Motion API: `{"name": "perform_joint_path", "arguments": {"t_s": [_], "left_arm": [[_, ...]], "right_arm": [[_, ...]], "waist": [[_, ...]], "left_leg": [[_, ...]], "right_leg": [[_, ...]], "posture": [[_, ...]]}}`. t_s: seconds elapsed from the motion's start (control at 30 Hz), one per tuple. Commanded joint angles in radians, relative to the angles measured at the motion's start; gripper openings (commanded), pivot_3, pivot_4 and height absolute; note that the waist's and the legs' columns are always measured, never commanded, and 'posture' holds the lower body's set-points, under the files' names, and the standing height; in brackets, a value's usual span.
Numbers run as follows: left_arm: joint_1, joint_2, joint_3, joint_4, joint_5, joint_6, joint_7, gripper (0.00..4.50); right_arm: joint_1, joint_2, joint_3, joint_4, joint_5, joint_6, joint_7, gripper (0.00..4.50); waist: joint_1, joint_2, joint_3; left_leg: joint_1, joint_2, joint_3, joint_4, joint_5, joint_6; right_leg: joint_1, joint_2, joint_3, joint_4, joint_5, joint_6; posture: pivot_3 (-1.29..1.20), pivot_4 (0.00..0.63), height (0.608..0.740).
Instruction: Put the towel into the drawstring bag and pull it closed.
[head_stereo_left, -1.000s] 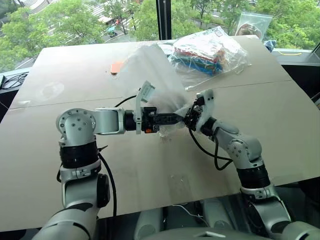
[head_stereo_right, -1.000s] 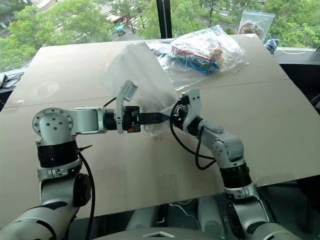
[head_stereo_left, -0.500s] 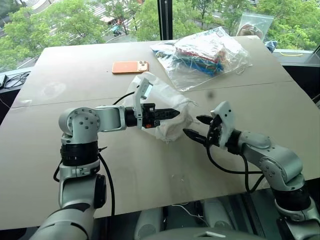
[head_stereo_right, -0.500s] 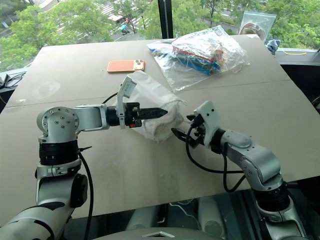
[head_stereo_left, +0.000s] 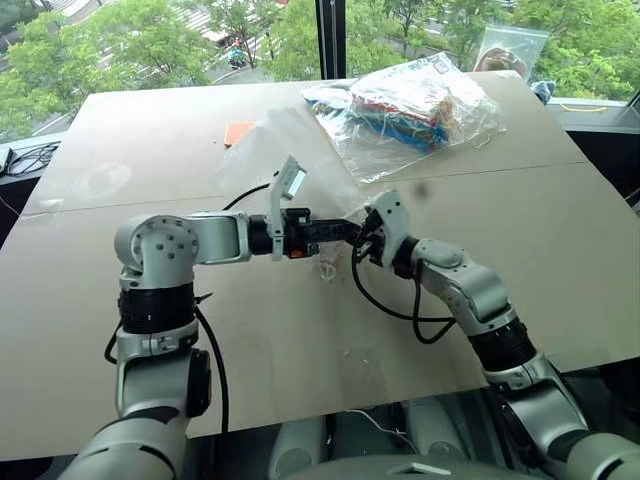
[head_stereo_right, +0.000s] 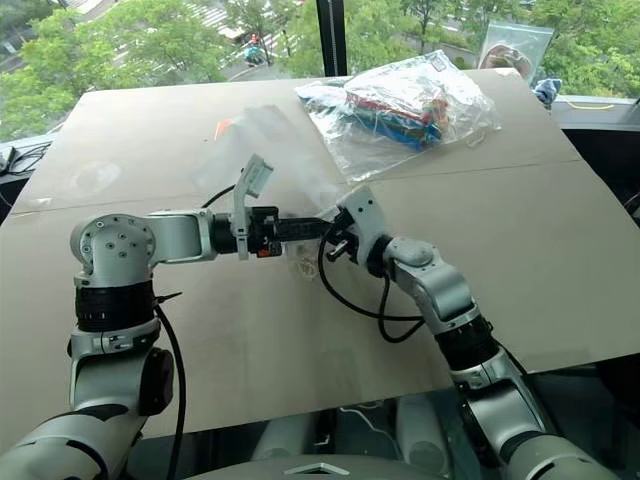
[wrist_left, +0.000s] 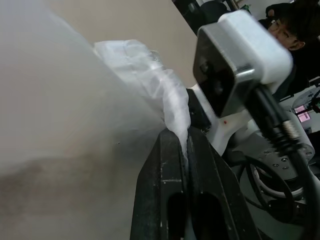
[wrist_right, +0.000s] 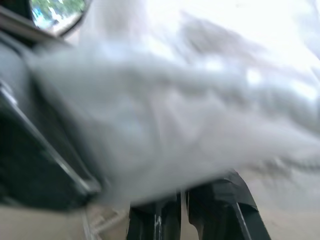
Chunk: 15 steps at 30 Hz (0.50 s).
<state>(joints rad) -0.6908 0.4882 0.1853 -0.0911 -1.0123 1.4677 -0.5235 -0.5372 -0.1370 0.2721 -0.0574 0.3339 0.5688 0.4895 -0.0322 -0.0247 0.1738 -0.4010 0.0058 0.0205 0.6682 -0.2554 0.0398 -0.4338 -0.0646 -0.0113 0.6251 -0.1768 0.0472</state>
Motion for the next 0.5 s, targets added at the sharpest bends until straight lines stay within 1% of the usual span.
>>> {"name": "perform_joint_path", "arguments": {"t_s": [0.03,0.13,0.17,0.23,0.3,0.37,0.4,0.47,0.5], "left_arm": [[0.013,0.025,0.001,-0.027,0.011,-0.031,-0.021,0.00],[0.018,0.038,-0.015,-0.007,0.032,-0.054,-0.042,0.00],[0.016,0.036,-0.017,-0.003,0.033,-0.057,-0.051,0.00],[0.007,0.029,-0.016,0.003,0.026,-0.051,-0.064,0.00],[0.000,0.024,-0.022,0.006,0.022,-0.049,-0.076,0.00],[-0.006,0.025,-0.033,0.009,0.029,-0.054,-0.087,0.00],[-0.010,0.026,-0.038,0.012,0.034,-0.059,-0.092,0.00],[-0.021,0.031,-0.045,0.021,0.047,-0.072,-0.099,0.00],[-0.027,0.034,-0.048,0.026,0.056,-0.081,-0.103,0.00]], "right_arm": [[0.064,-0.055,-0.025,-0.142,0.035,-0.013,0.068,0.04],[0.128,-0.079,-0.066,-0.238,0.107,0.028,0.091,0.04],[0.121,-0.071,-0.071,-0.227,0.105,0.039,0.078,0.04],[0.085,-0.046,-0.052,-0.157,0.060,0.019,0.052,0.04],[0.048,0.000,-0.031,-0.077,0.040,-0.012,0.054,0.04],[0.003,0.059,-0.016,0.042,-0.006,-0.073,0.034,0.04],[-0.011,0.070,-0.001,0.098,-0.048,-0.119,0.026,0.04],[-0.015,0.059,0.019,0.150,-0.126,-0.180,0.001,0.04],[-0.002,0.042,0.013,0.133,-0.137,-0.187,0.003,0.04]], "waist": [[0.006,0.000,0.000],[0.012,0.000,0.000],[0.014,0.000,0.000],[0.011,0.000,0.000],[0.007,0.000,0.000],[0.003,0.000,0.000],[0.001,0.000,0.000],[-0.002,0.000,0.000],[0.001,0.000,0.000]], "left_leg": [[0.000,0.000,0.000,0.000,0.000,0.000],[0.000,0.000,0.000,0.000,-0.001,0.001],[0.000,0.000,0.000,0.000,-0.001,0.002],[0.001,0.000,0.001,0.000,-0.001,0.002],[0.002,0.000,0.001,0.000,-0.001,0.002],[0.003,0.000,0.000,0.000,-0.001,0.002],[0.003,0.000,0.000,0.000,-0.001,0.001],[0.002,0.000,0.000,0.000,-0.001,0.001],[0.002,0.000,0.000,0.000,-0.001,0.001]], "right_leg": [[0.000,0.000,0.000,0.000,0.000,0.000],[0.000,-0.001,0.000,0.000,0.000,0.000],[0.000,-0.001,0.000,0.000,0.000,0.000],[0.000,0.000,0.000,0.000,0.000,0.000],[0.000,0.001,0.001,0.001,0.000,0.000],[0.000,0.003,0.000,0.002,0.000,0.000],[0.000,0.003,0.000,0.002,0.000,0.000],[0.000,0.003,0.000,0.002,0.000,0.000],[0.000,0.003,0.000,0.002,0.000,0.000]], "posture": [[0.00,0.150,0.740],[0.00,0.150,0.740],[0.00,0.150,0.740],[0.00,0.150,0.740],[0.00,0.150,0.740],[0.00,0.150,0.740],[0.00,0.150,0.740],[0.00,0.150,0.740],[0.00,0.150,0.740]]}}
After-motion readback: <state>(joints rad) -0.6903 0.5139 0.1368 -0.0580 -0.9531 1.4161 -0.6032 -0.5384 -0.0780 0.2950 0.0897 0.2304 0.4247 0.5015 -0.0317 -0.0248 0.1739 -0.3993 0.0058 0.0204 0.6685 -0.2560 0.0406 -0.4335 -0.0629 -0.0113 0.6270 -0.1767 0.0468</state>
